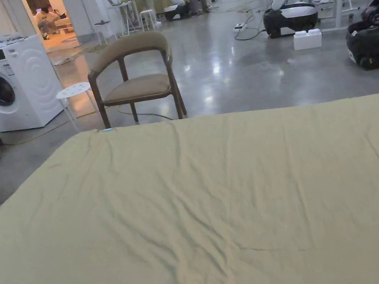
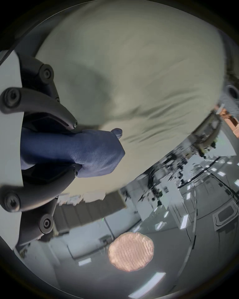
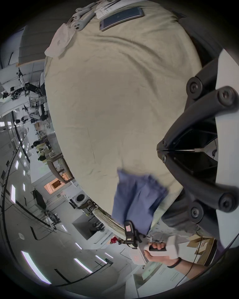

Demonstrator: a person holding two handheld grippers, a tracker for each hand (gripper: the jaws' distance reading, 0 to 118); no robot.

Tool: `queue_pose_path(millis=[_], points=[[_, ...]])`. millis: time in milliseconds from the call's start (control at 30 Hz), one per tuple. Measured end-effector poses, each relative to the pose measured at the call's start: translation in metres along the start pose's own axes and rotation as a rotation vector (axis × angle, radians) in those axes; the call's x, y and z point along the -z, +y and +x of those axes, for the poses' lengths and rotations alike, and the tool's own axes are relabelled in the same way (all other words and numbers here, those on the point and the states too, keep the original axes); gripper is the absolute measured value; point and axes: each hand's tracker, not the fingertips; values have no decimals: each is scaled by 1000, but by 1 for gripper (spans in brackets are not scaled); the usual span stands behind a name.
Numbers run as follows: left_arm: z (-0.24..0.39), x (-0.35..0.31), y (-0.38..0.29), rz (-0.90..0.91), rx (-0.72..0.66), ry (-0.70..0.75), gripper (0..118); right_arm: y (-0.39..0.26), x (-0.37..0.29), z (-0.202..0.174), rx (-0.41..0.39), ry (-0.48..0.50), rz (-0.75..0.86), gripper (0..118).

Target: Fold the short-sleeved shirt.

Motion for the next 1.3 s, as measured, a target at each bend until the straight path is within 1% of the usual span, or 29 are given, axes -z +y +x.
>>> queue_pose_path(millis=[100,200,267,300,333,367,400,433,467,500,533,567,600,633,667,700,733,767,800,900,967,1000,1067,1133,1167,1200,1233,1267,1300], points=[[-42,-41,56,43,9,181,26,-9,-2,11,61,-32,-14,0],[-68,-53,90,58,23,327,26,-21,-2,22,126,-67,-23,0],[-79,-52,99,54,18,356,27,-27,-5,26,162,-28,3,0],[-82,-48,102,44,1,365,31,-29,-7,28,173,-10,7,0],[-84,-46,103,54,-8,389,42,-29,-9,28,176,-1,7,0],[-83,-44,104,77,-11,482,64,-29,-11,28,171,-3,10,0],[-77,-47,107,108,2,630,80,-28,-14,26,160,-10,21,0],[-70,-50,109,126,39,729,89,-26,-16,25,145,-25,31,0],[-60,-57,111,158,91,777,88,-23,-19,25,135,-36,44,0],[-44,-65,112,197,181,758,87,-19,-23,25,140,-39,64,0],[-30,-72,111,213,240,717,87,-14,-26,26,172,-43,93,0],[-8,-84,106,228,300,673,87,-8,-32,27,230,-25,134,0],[16,-94,99,287,349,643,87,-1,-38,26,256,-2,188,0],[33,-100,92,332,378,615,87,6,-42,24,248,-4,227,0],[53,-107,82,380,408,575,87,15,-48,20,216,-31,265,0],[80,-115,66,483,453,520,87,23,-54,14,166,-67,302,0],[98,-121,49,650,518,444,87,30,-61,9,105,-103,337,0],[115,-126,32,779,596,332,88,36,-69,1,40,-148,393,0],[133,-127,22,794,642,247,88,42,-79,-7,-25,-192,449,0],[179,-122,-2,751,665,236,88,51,-102,-25,-196,-255,548,0],[192,-115,-10,743,648,231,87,55,-115,-34,-254,-307,611,0],[201,-112,-18,739,654,212,86,57,-121,-36,-261,-313,631,0],[221,-105,-34,731,772,169,79,60,-132,-39,-247,-312,672,0],[235,-100,-43,732,884,201,74,62,-139,-40,-235,-308,681,0],[242,-99,-47,729,923,211,68,61,-143,-39,-231,-316,704,0],[249,-97,-50,721,941,216,58,60,-144,-39,-235,-323,729,0],[251,-94,-50,715,923,213,43,59,-145,-38,-239,-334,753,0],[255,-94,-51,715,915,209,21,59,-144,-38,-239,-336,745,0],[258,-94,-53,720,911,202,10,61,-144,-37,-237,-339,737,0]])
